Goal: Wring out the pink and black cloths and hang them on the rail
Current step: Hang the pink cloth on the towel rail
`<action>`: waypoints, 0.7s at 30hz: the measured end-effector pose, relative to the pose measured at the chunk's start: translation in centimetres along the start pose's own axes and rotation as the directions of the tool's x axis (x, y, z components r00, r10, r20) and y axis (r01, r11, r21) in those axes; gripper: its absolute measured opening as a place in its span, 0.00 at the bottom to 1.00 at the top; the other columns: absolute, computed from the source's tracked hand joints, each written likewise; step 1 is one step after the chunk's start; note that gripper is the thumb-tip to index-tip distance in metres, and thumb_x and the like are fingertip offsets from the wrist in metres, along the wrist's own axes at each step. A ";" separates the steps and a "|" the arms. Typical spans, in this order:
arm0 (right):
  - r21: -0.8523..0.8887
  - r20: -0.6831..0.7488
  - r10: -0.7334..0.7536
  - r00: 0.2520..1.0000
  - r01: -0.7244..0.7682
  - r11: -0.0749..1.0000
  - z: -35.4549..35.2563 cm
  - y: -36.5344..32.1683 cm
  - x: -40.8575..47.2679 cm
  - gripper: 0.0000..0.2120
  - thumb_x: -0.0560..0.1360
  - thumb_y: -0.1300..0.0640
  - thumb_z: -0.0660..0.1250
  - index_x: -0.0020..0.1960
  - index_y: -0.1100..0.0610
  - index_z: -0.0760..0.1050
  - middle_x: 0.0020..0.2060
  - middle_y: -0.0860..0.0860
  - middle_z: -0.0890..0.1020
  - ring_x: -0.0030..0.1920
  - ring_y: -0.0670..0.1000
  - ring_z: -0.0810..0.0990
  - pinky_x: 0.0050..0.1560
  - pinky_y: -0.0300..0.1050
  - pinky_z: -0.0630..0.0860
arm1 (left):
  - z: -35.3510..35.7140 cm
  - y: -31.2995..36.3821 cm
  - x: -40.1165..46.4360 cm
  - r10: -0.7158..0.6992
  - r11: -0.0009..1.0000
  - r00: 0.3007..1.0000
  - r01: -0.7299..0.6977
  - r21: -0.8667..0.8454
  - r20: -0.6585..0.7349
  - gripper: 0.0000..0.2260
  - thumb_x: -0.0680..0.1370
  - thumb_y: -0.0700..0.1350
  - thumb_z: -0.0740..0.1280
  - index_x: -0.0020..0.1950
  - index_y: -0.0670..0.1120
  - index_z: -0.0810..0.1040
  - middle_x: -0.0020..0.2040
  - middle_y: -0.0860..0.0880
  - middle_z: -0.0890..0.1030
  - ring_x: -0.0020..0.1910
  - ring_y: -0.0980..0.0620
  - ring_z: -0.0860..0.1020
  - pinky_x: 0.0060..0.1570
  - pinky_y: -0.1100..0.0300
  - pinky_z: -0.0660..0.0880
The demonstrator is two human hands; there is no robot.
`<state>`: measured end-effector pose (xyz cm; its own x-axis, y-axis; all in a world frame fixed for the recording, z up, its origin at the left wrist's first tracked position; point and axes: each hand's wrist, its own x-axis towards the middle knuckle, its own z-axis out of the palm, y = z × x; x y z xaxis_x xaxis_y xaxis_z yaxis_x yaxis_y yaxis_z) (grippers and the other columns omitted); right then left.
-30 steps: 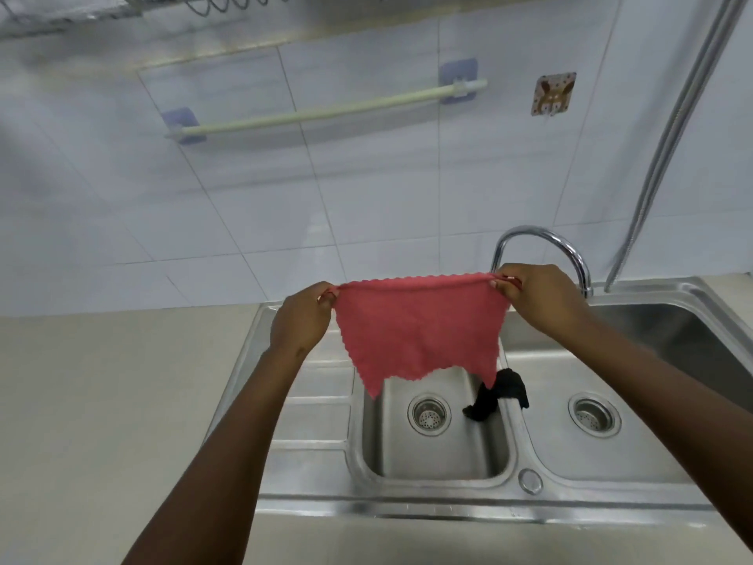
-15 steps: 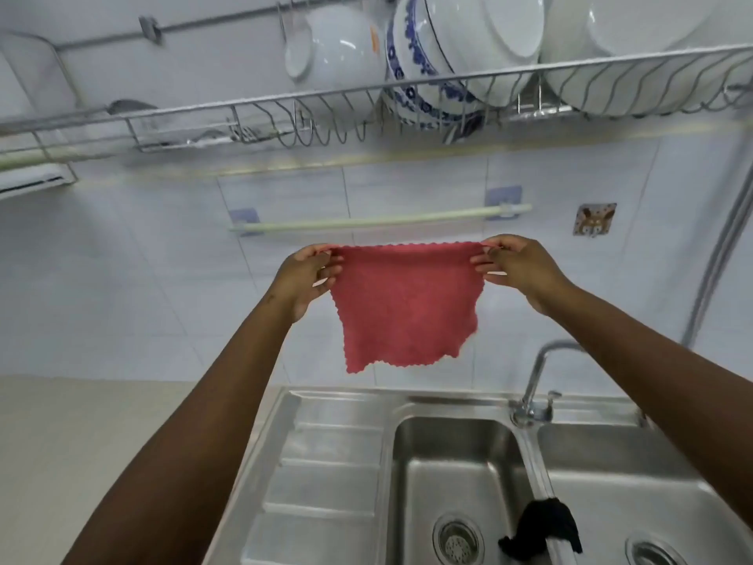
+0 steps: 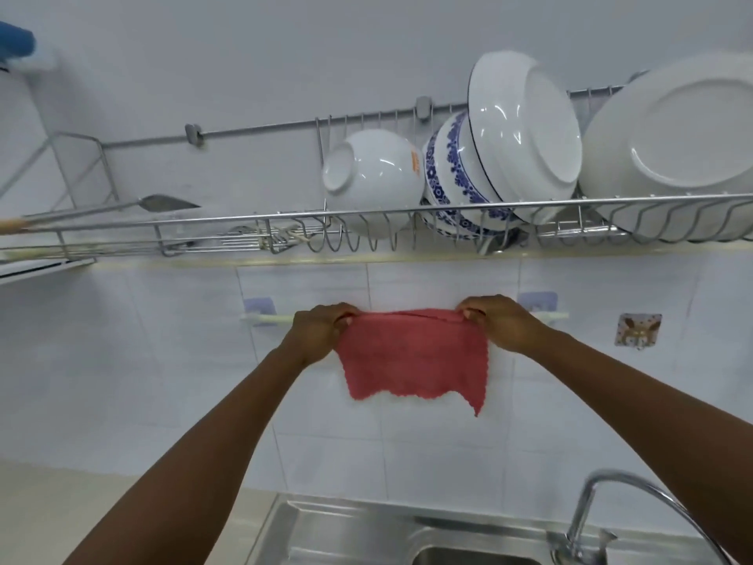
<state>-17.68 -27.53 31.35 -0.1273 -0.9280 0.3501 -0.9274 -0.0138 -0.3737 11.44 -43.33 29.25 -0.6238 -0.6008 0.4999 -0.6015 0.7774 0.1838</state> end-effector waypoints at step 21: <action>-0.422 0.041 -0.146 0.988 0.150 0.894 2.1 -2.8 -0.4 0.17 0.79 0.53 0.57 0.67 0.50 0.69 0.62 0.54 0.73 0.60 0.58 0.69 0.59 0.53 0.66 | -0.9 -4.0 -3.6 -0.127 0.833 0.973 0.211 0.512 -0.193 0.19 0.70 0.38 0.56 0.55 0.45 0.81 0.51 0.44 0.83 0.57 0.38 0.77 0.62 0.39 0.65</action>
<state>-14.29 -27.89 30.40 0.0240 -0.9304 0.3658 -0.9967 0.0060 0.0807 16.54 -44.14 27.49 -0.4337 -0.6476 0.6266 -0.8880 0.4252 -0.1752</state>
